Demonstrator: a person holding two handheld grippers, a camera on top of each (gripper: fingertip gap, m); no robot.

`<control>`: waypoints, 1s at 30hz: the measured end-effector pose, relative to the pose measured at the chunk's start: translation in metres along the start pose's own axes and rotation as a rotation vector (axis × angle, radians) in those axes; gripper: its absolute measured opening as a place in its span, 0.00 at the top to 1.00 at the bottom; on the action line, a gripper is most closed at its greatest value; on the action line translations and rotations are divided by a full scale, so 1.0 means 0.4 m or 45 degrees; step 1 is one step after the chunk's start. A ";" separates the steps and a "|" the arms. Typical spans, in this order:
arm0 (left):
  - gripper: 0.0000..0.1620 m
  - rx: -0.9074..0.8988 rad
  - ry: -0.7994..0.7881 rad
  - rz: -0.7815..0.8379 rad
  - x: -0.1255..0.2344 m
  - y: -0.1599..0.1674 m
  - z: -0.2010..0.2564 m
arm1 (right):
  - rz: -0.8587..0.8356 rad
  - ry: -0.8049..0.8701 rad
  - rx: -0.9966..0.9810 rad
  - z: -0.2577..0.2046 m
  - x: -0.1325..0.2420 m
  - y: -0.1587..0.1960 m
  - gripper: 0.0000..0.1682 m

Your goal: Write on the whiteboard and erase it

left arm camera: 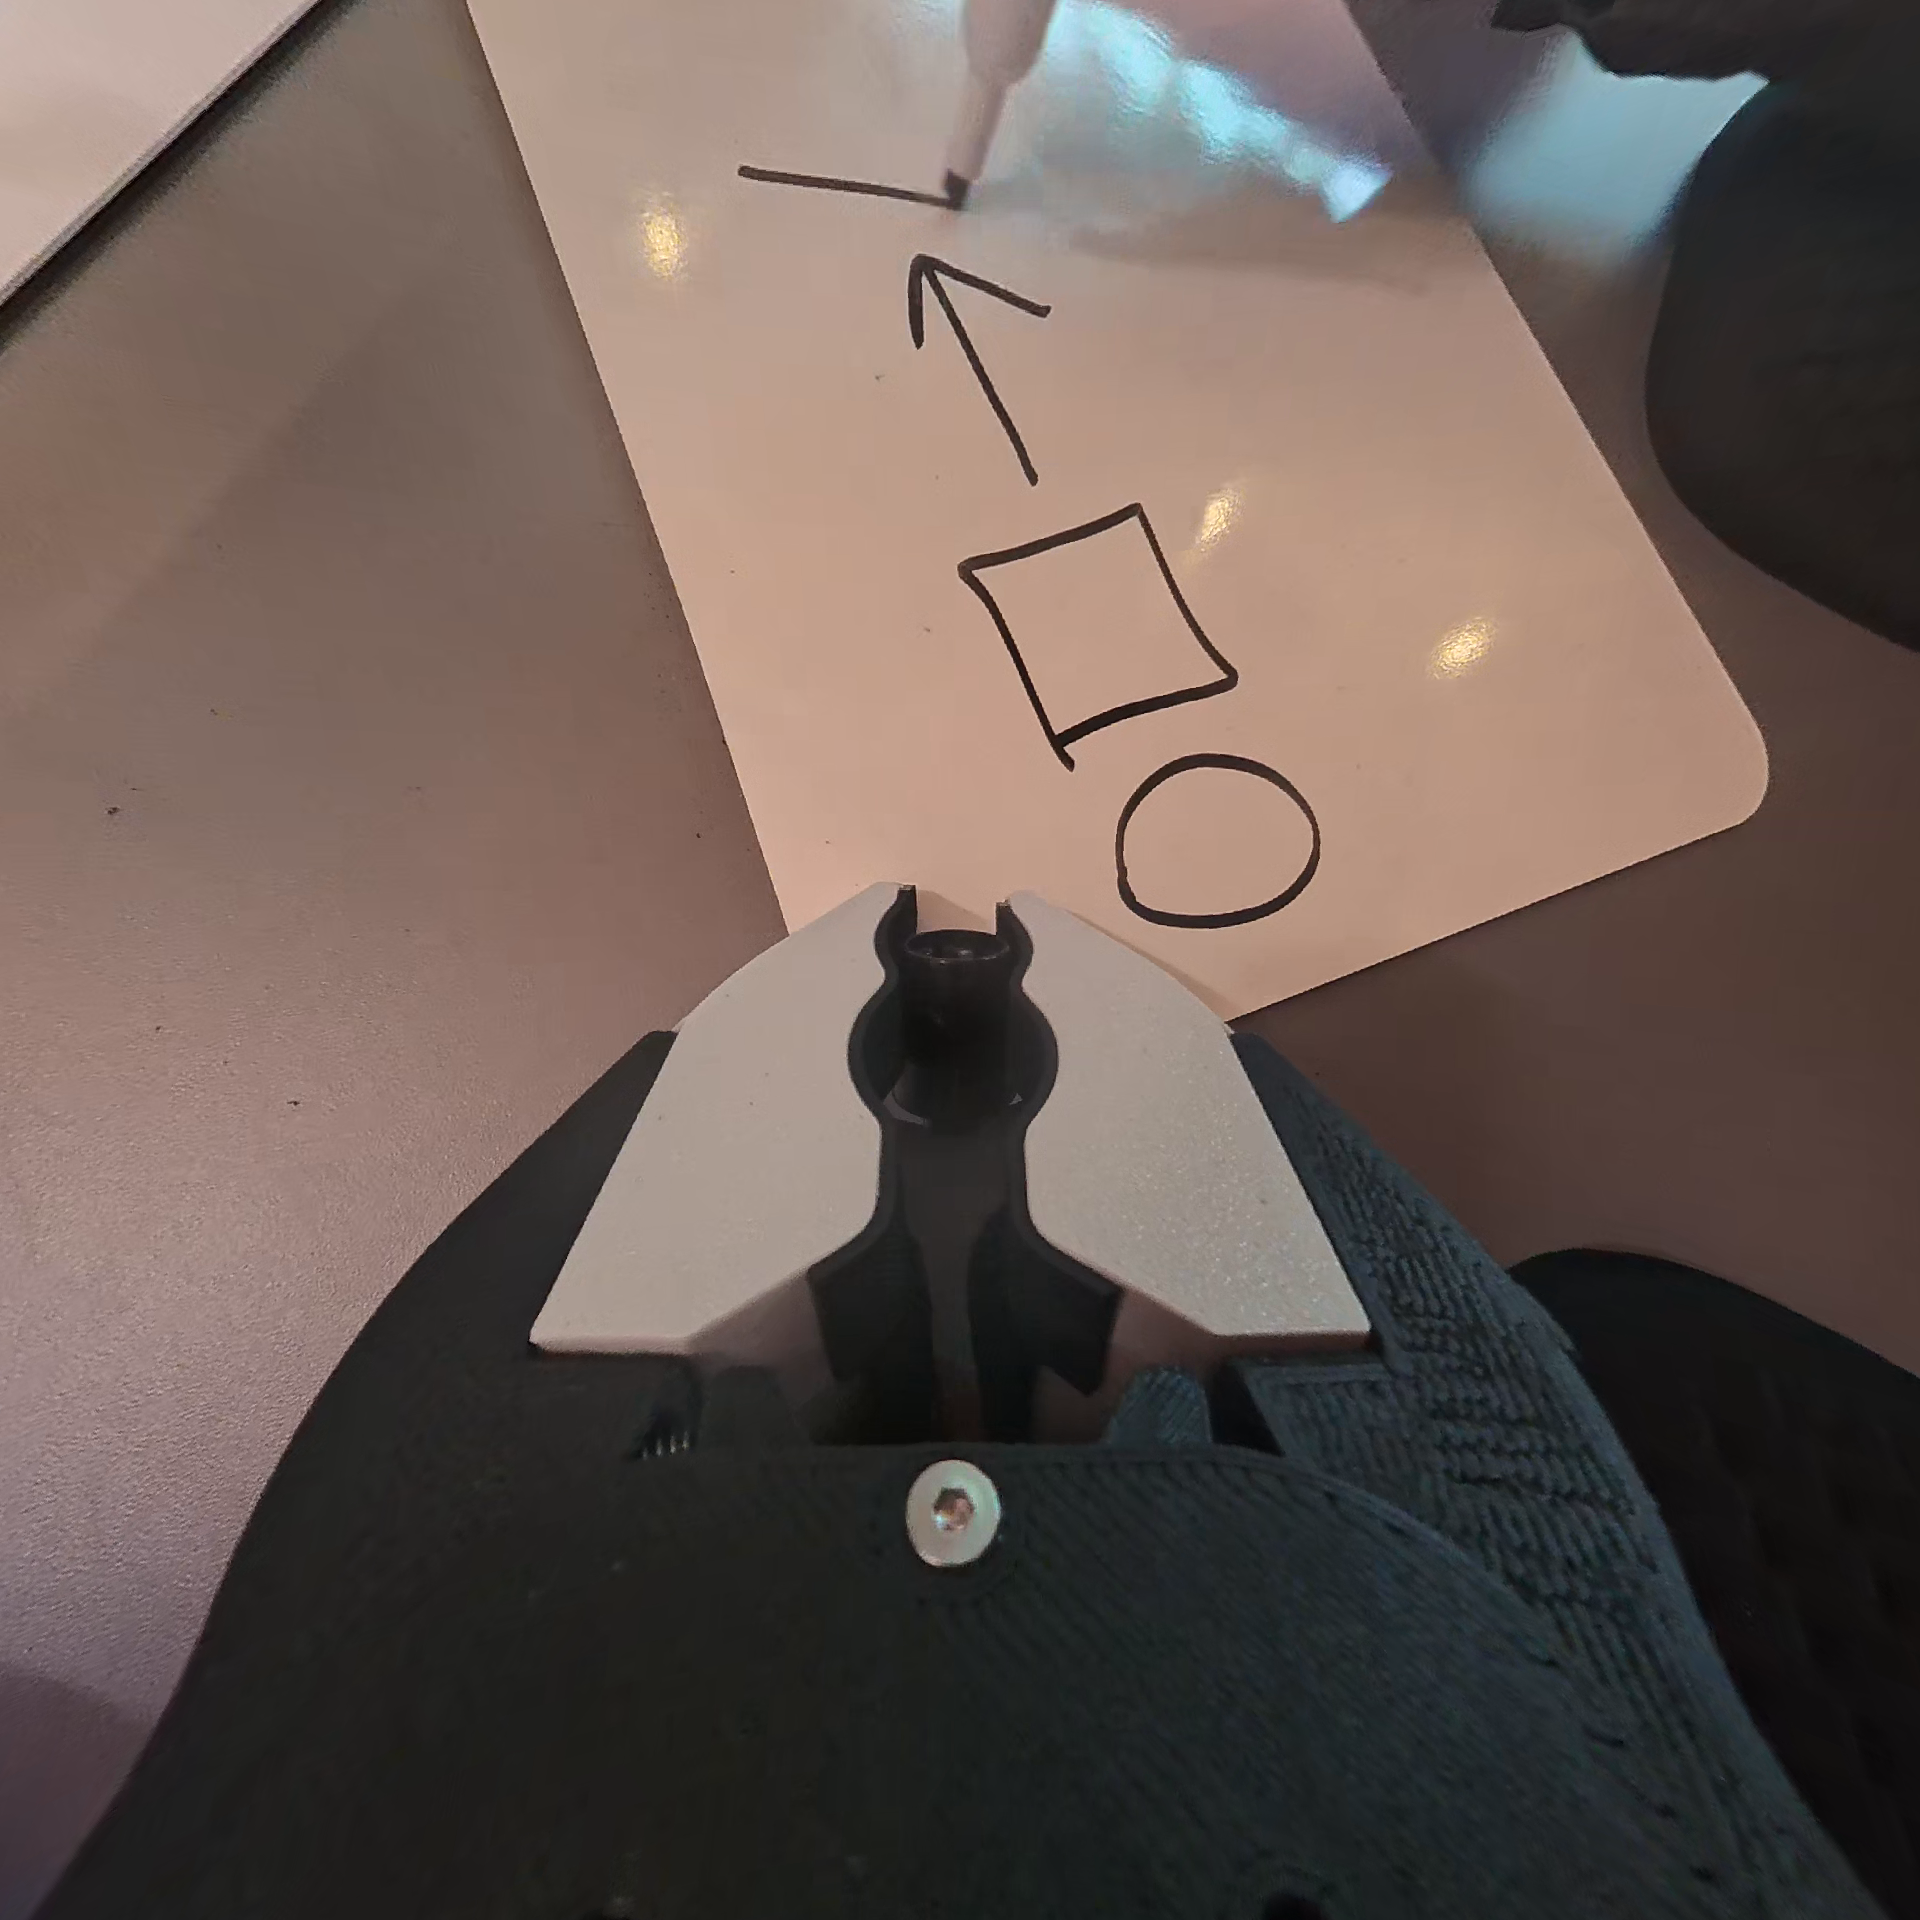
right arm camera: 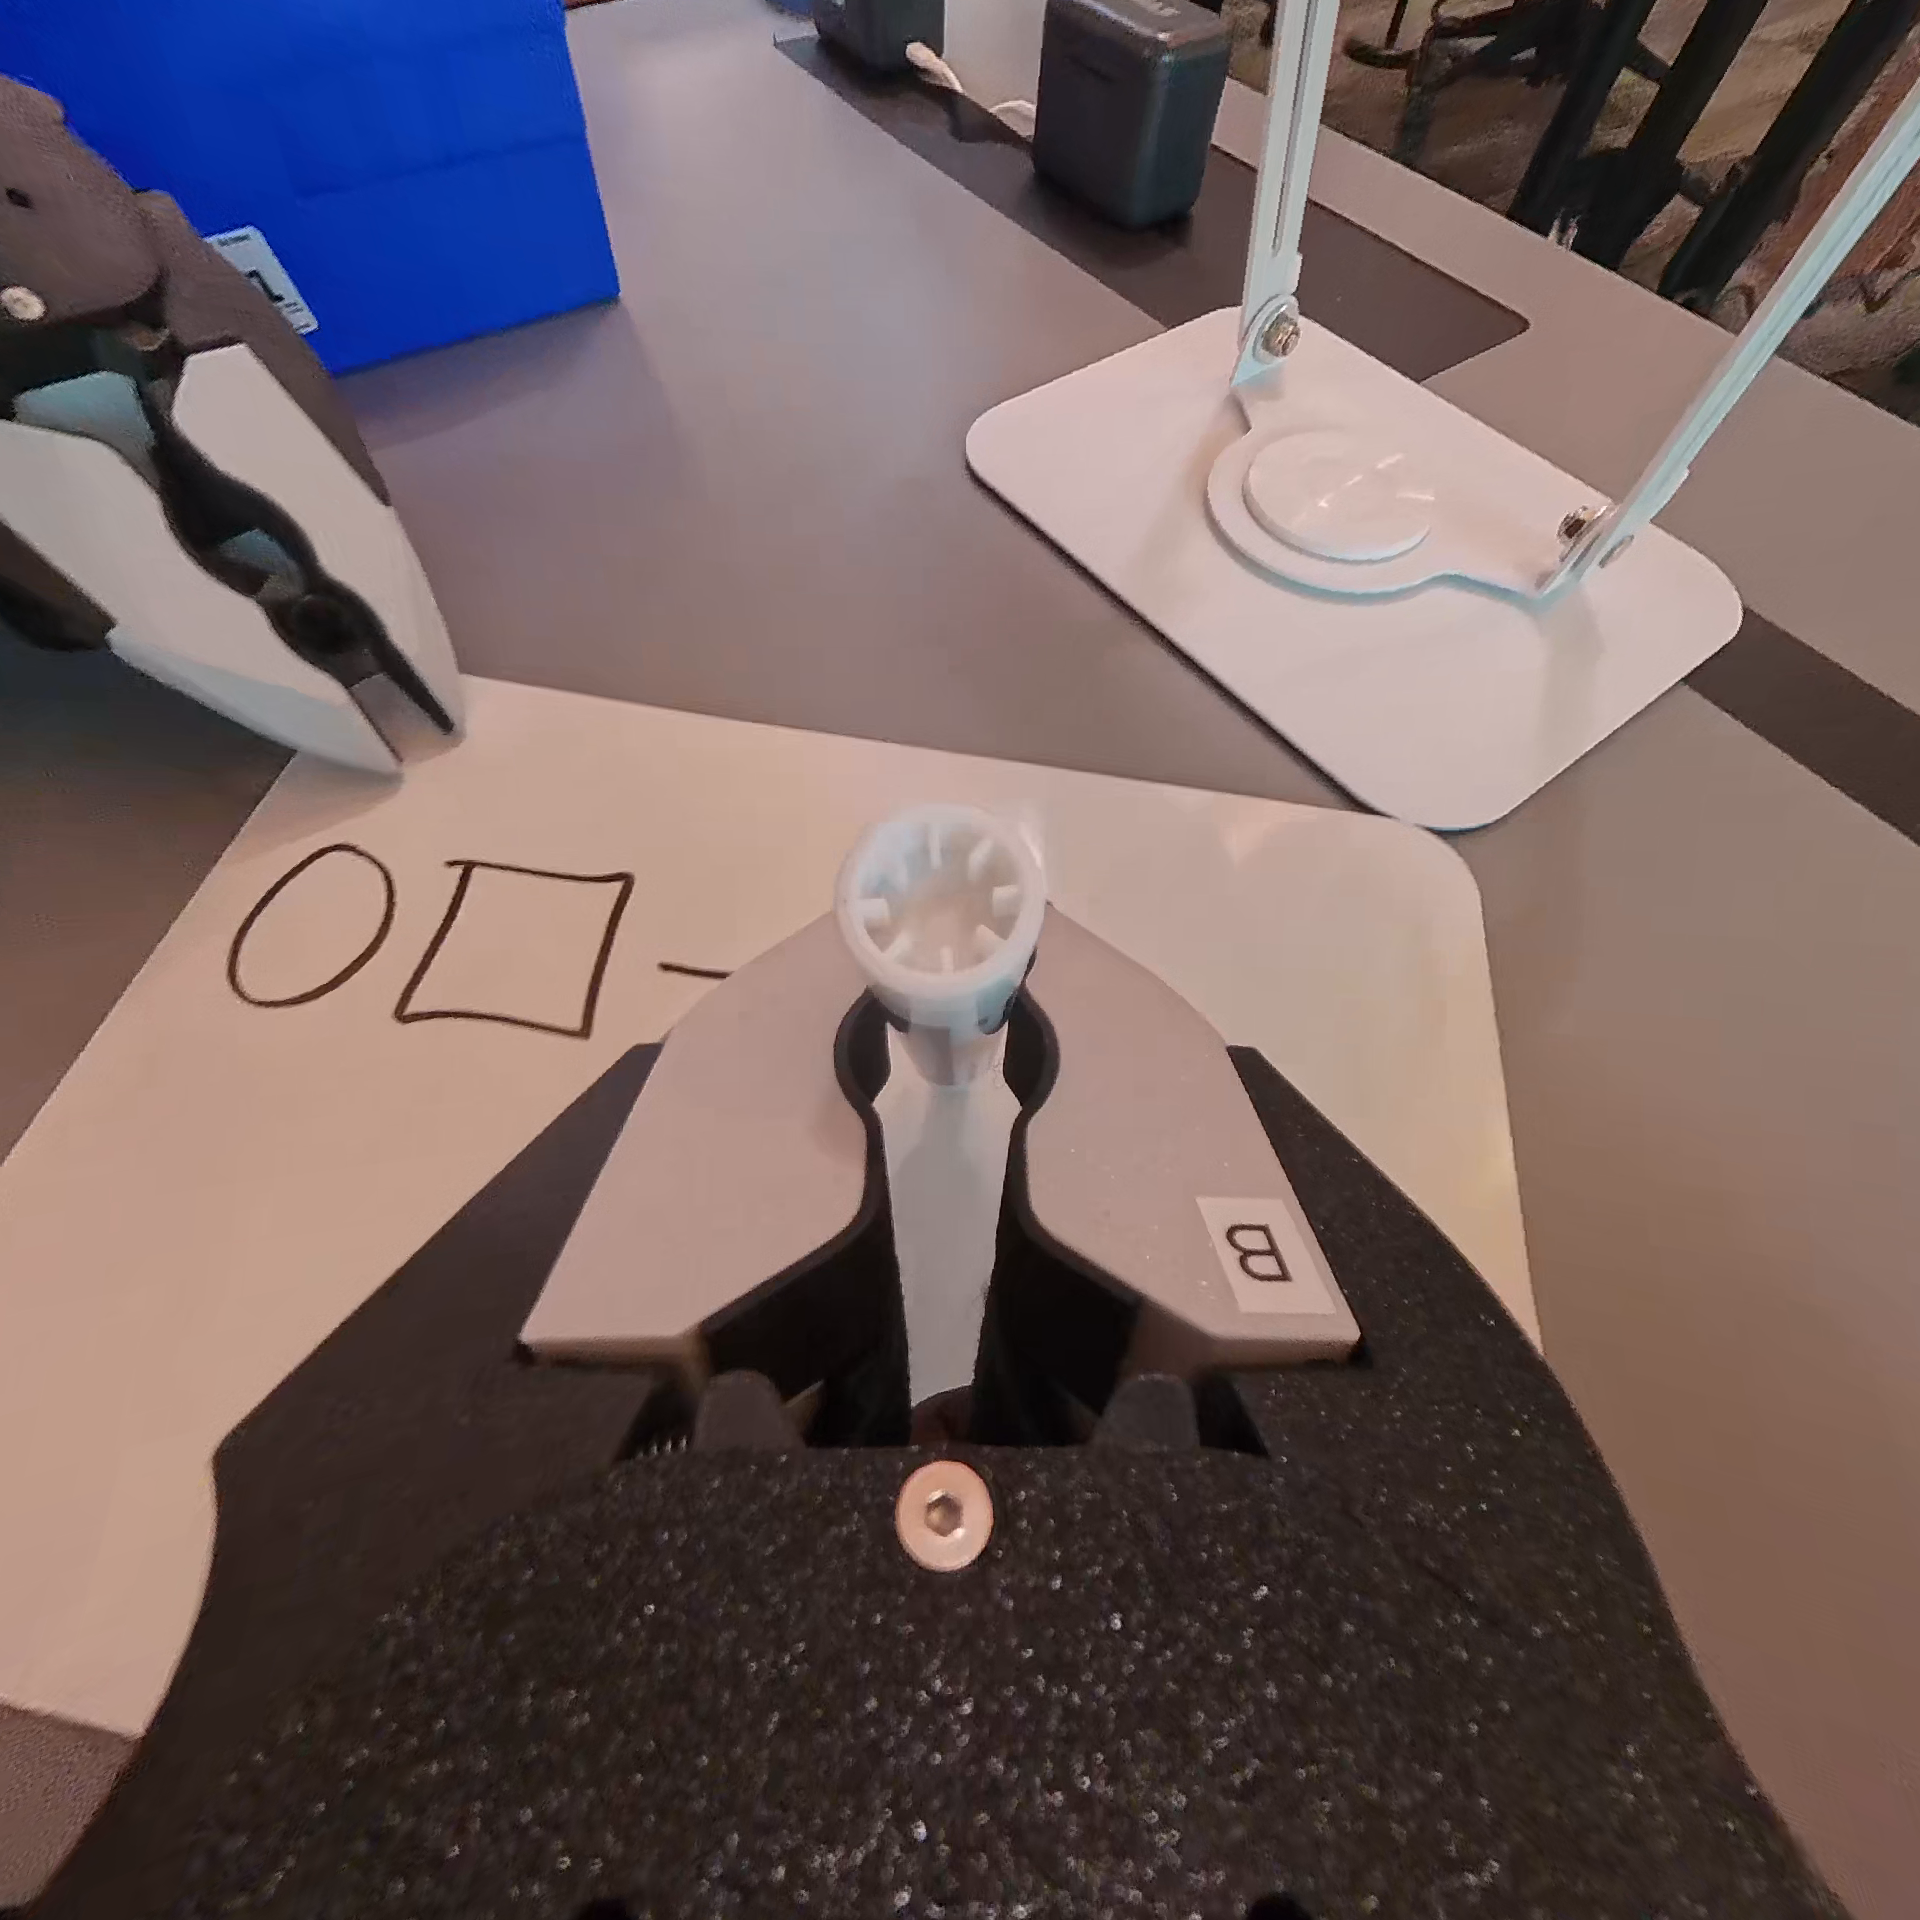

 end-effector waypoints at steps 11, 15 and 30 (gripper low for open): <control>0.90 0.001 0.002 0.003 0.000 0.000 0.000 | 0.062 0.000 0.043 0.045 -0.083 -0.060 0.89; 0.90 0.003 0.005 0.004 0.000 0.001 -0.001 | 0.024 -0.010 0.059 0.043 -0.104 -0.056 0.89; 0.90 0.003 0.002 0.004 0.000 0.001 -0.001 | -0.041 0.104 0.001 0.112 0.008 0.009 0.89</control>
Point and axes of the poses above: each gripper's, where its closed fingertips meet, x back along the fingers, y out of its underside, z = x × y across the jaws, the point moved 9 cm from there along x, back along the fingers, and after that the axes turned 6 degrees about y, right-handed, at the moved point
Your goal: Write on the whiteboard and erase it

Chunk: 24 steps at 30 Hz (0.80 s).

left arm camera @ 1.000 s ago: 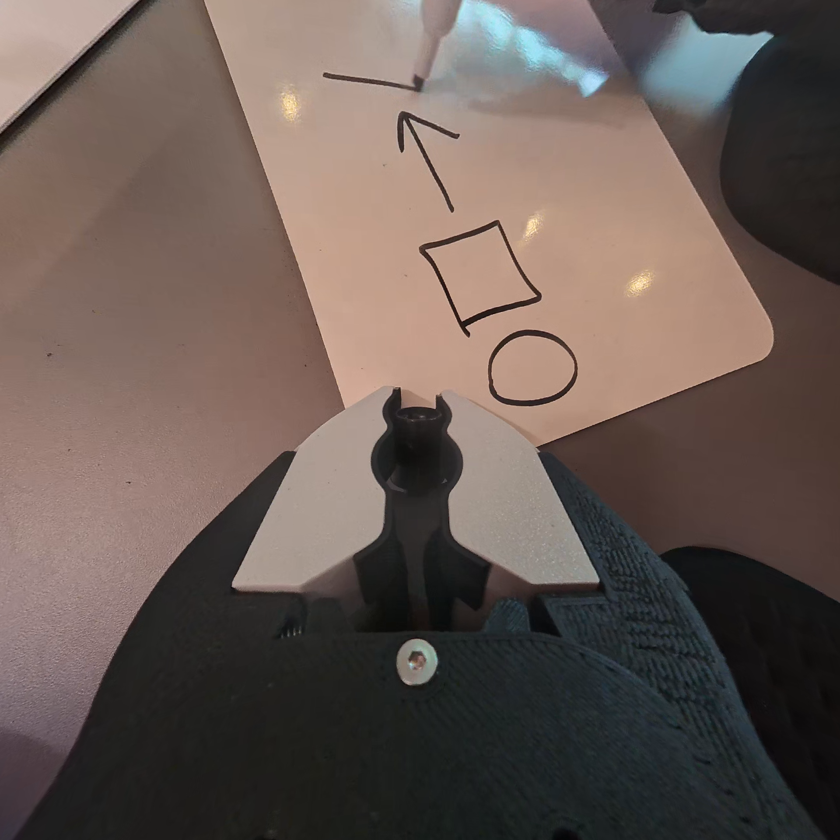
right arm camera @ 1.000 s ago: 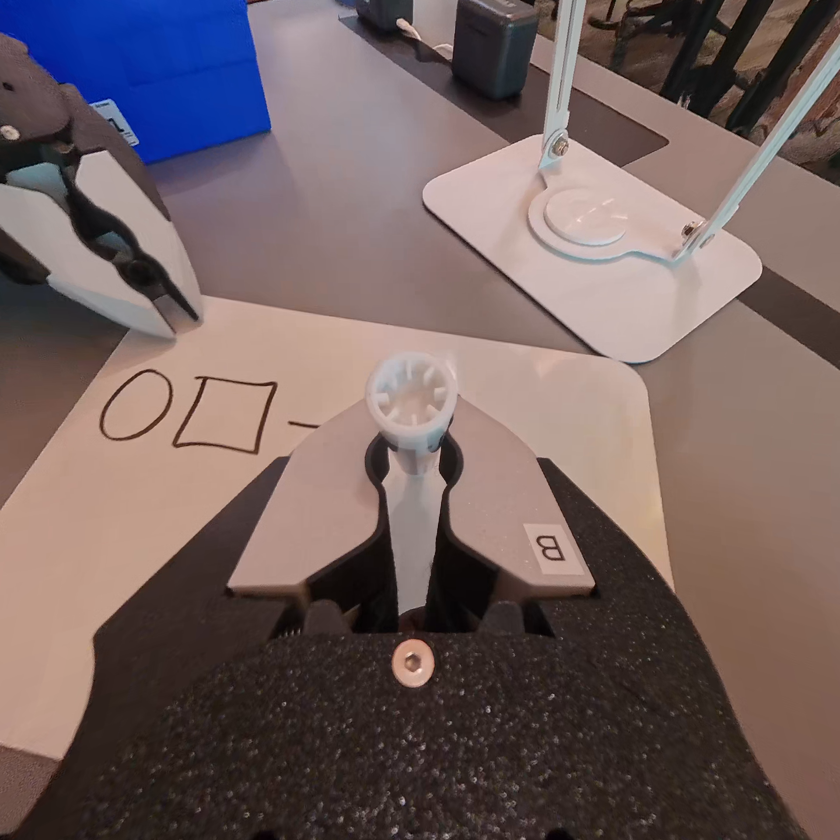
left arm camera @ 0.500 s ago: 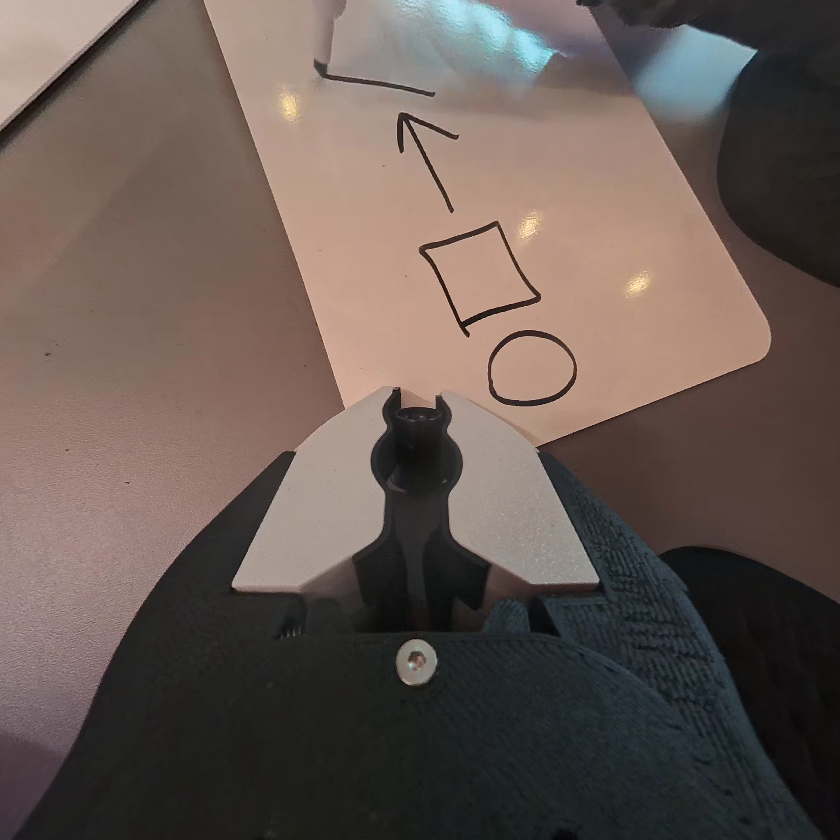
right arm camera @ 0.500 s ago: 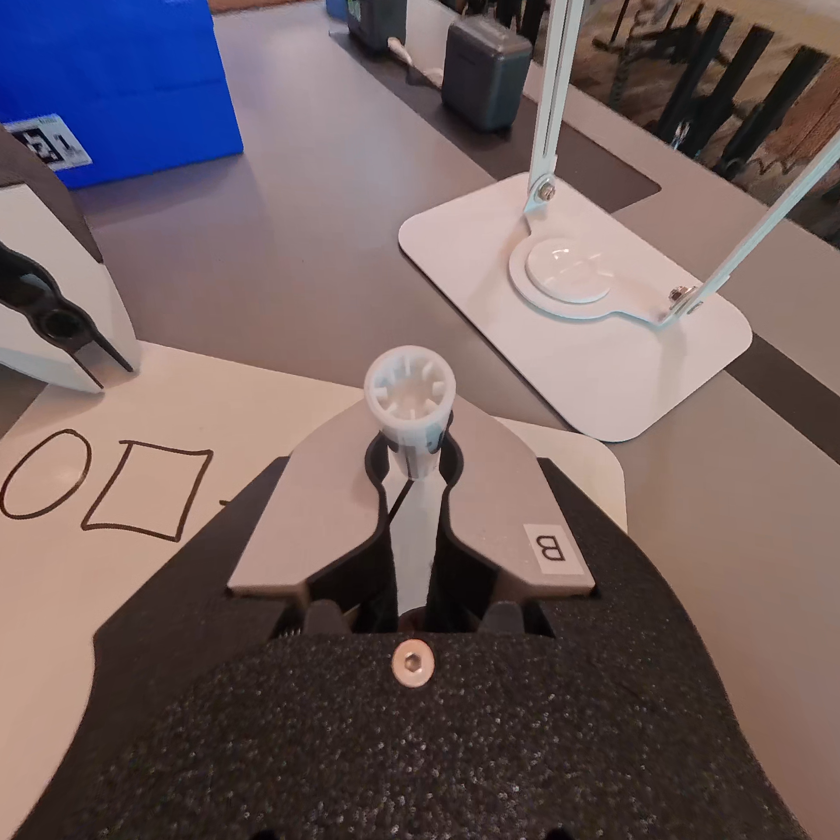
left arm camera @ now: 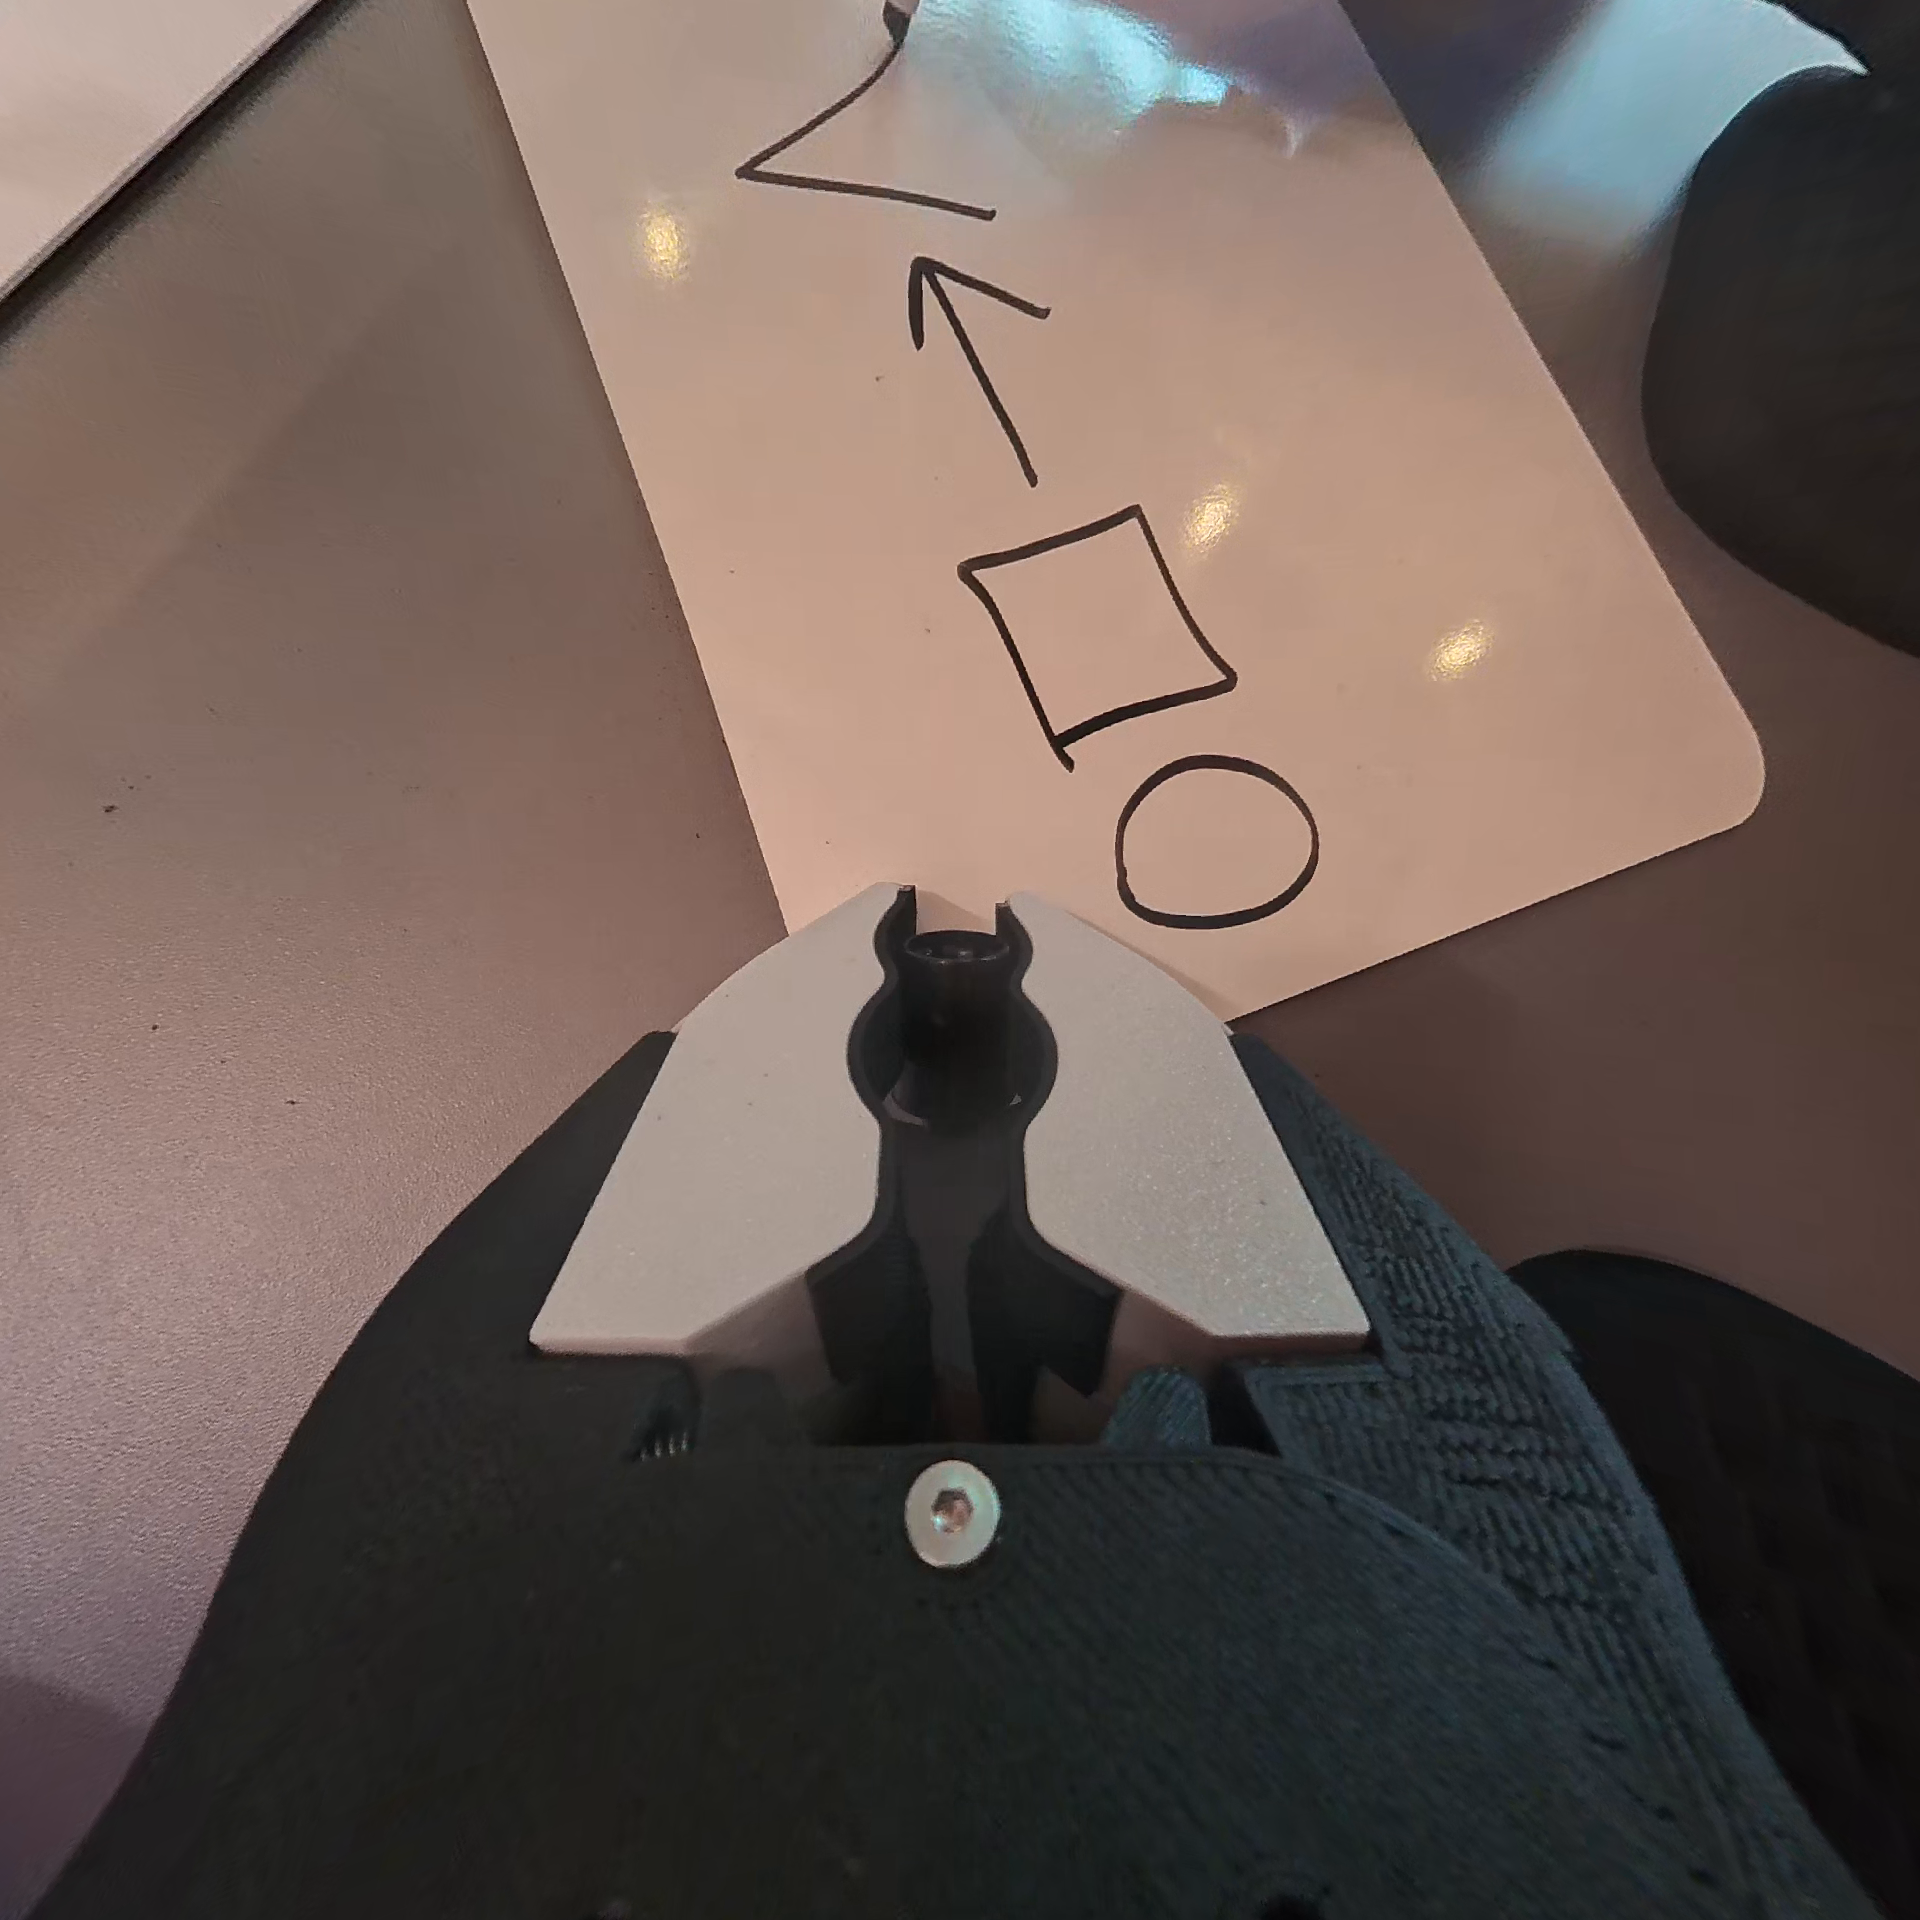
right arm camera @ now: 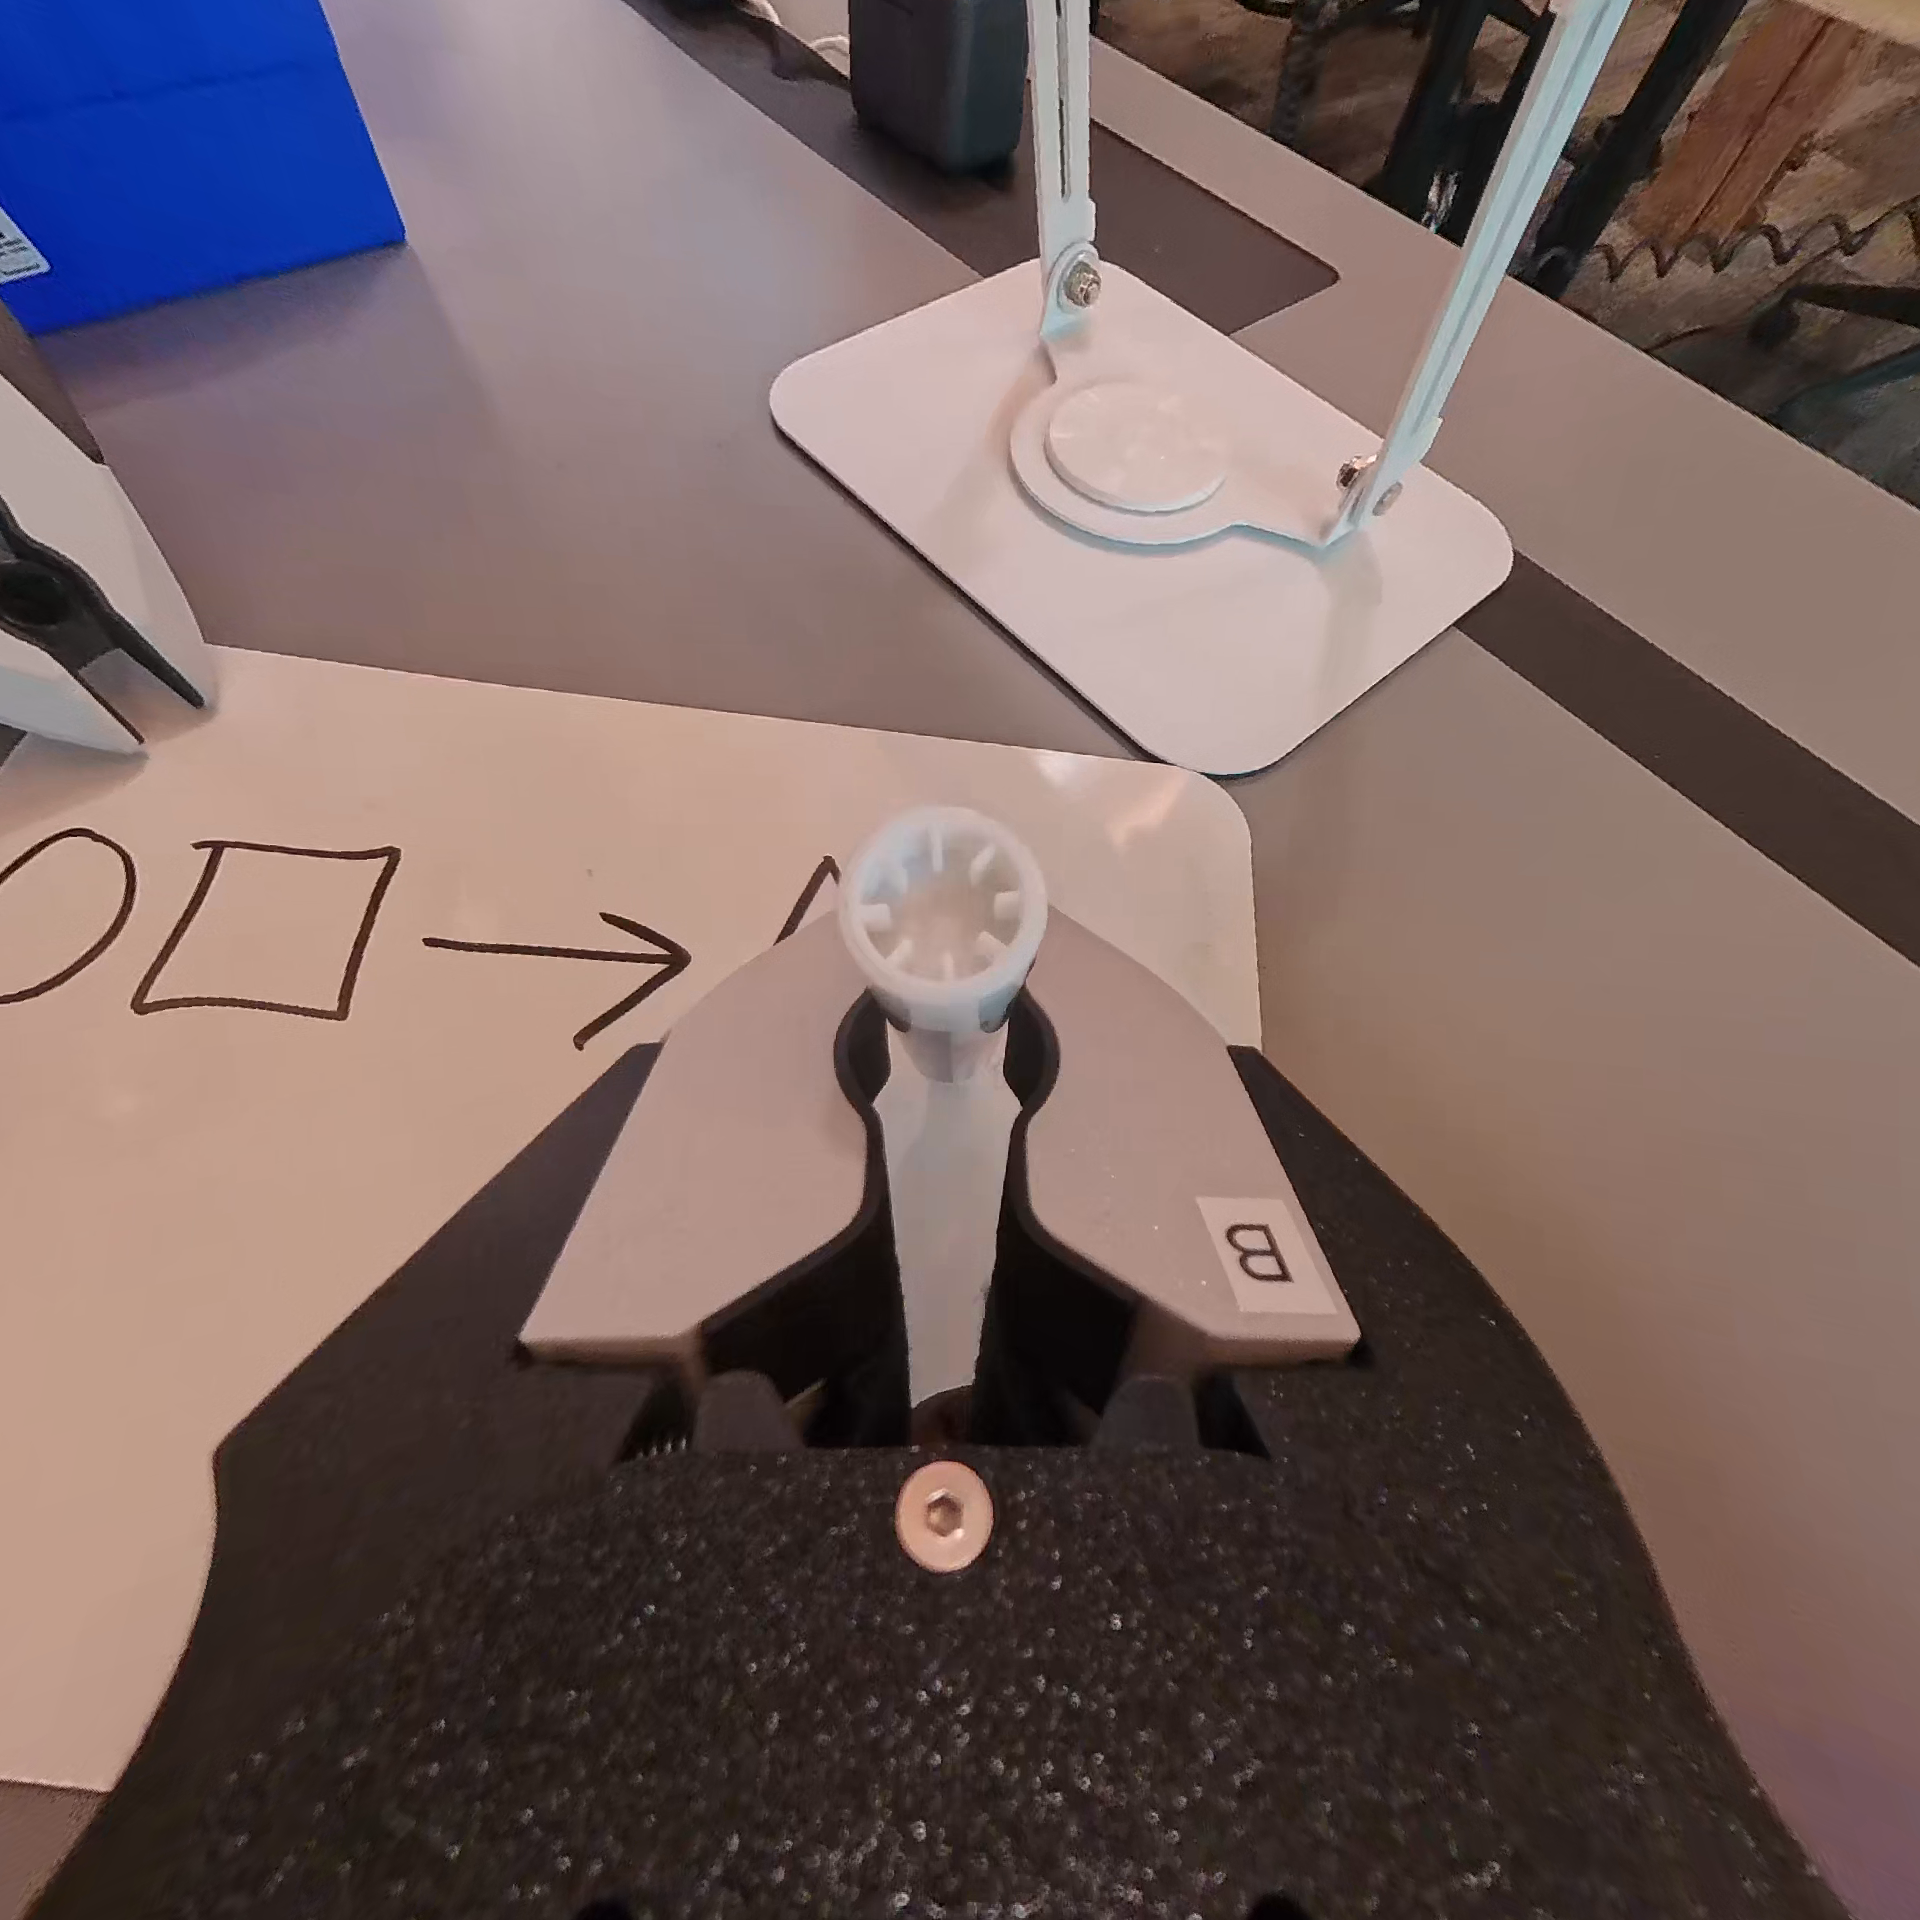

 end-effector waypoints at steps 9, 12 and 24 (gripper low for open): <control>0.90 0.001 0.001 0.000 0.001 0.000 0.002 | 0.000 -0.048 0.026 -0.054 0.002 -0.007 0.89; 0.90 -0.001 -0.001 -0.001 0.001 0.000 0.001 | 0.014 -0.077 0.025 -0.083 0.009 -0.005 0.89; 0.90 -0.073 -0.003 0.013 -0.003 -0.010 0.011 | 0.291 -0.221 -0.127 -0.149 0.051 -0.050 0.89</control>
Point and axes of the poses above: each gripper's, where its closed fingertips meet, x back along the fingers, y out of its underside, z = x × y across the jaws, the point moved 9 cm from there along x, back along the fingers, and after that the axes turned 6 degrees about y, right-handed, at the moved point
